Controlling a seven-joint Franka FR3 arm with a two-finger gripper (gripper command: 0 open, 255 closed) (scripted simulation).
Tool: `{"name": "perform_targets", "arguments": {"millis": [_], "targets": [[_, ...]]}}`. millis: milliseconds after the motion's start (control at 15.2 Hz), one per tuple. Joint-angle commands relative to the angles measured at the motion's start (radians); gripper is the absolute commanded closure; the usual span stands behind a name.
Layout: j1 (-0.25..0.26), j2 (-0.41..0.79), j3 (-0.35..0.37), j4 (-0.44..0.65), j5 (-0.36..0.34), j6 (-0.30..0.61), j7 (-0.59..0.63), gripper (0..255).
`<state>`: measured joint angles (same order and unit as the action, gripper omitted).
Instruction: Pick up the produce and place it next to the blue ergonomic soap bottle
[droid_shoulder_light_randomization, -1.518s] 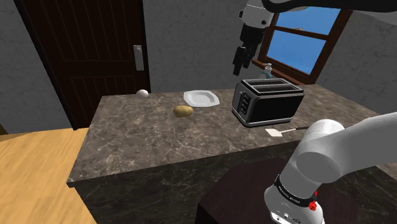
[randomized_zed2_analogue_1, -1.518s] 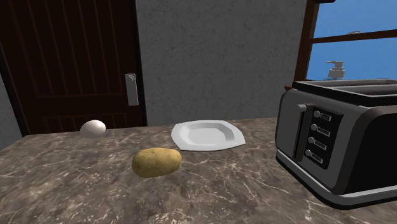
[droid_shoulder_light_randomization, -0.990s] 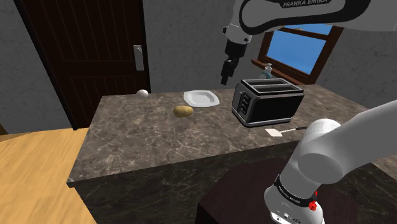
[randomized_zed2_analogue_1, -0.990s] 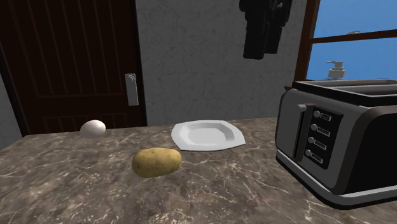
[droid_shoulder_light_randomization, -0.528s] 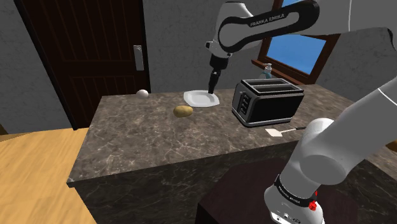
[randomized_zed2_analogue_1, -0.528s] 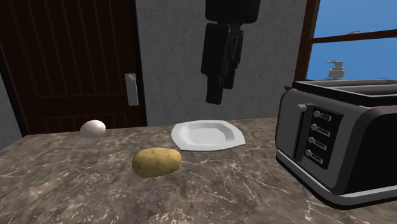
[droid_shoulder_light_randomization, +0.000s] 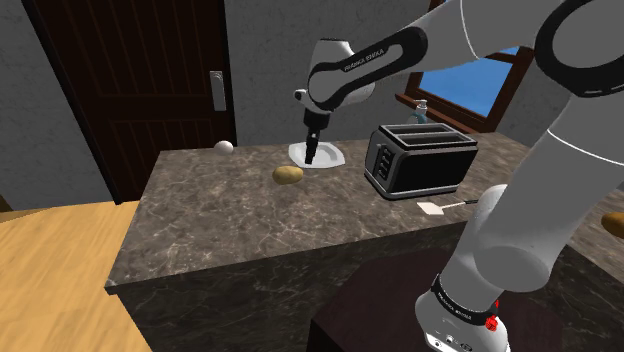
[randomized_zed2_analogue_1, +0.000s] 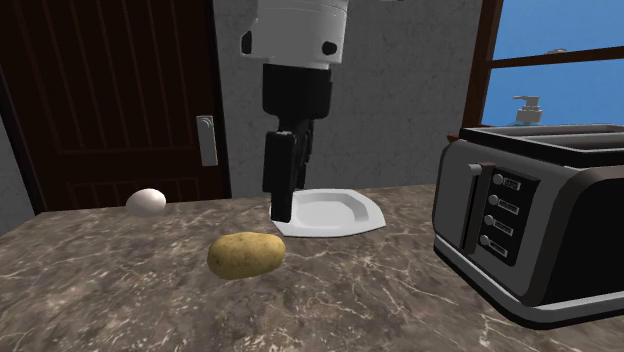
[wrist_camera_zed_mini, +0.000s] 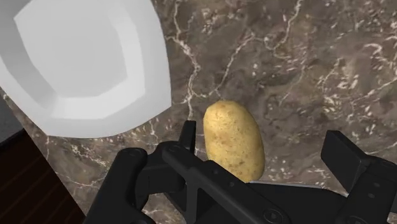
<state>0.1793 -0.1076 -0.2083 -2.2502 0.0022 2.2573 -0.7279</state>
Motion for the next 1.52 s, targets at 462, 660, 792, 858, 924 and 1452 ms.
{"name": "perform_targets", "arguments": {"millis": [462,660,792,858,924,1452], "targets": [[0.019,0.237,0.016,0.087,0.097,0.14,-0.191,0],[0.018,0.266,0.019,0.081,0.108,0.175,-0.199,0],[0.017,0.282,0.021,0.078,0.115,0.193,-0.203,0],[0.017,0.282,0.021,0.078,0.115,0.193,-0.203,0],[0.017,0.282,0.021,0.078,0.115,0.193,-0.203,0],[0.017,0.282,0.021,0.078,0.115,0.193,-0.203,255]]}}
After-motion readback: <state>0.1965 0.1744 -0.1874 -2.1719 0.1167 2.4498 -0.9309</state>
